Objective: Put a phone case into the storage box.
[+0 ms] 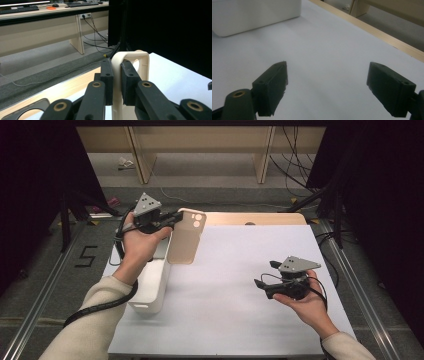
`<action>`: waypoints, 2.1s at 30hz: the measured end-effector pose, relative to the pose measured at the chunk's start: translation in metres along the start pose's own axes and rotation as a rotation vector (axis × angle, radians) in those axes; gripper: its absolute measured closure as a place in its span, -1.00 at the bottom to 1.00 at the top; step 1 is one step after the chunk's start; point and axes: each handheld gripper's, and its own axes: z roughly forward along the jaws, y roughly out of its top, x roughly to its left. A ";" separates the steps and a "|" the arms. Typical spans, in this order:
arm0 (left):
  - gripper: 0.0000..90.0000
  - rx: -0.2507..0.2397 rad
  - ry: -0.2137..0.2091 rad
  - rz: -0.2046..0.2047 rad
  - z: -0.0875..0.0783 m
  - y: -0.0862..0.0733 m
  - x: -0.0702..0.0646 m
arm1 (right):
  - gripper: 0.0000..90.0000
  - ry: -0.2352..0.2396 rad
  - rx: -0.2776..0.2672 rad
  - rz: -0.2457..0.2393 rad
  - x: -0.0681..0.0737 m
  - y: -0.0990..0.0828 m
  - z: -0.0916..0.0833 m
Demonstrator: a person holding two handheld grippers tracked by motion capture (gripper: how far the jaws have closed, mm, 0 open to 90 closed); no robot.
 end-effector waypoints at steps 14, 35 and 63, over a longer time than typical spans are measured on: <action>0.82 -0.016 0.037 -0.010 -0.011 -0.002 0.021 | -0.61 -0.014 -0.007 0.034 -0.004 -0.005 -0.004; 0.82 -0.036 0.073 -0.008 -0.019 -0.003 0.047 | -0.62 -0.010 -0.020 0.069 -0.008 -0.007 -0.006; 0.82 -0.065 0.106 0.008 -0.013 -0.019 0.080 | -0.60 -0.019 -0.018 0.080 -0.009 -0.009 -0.006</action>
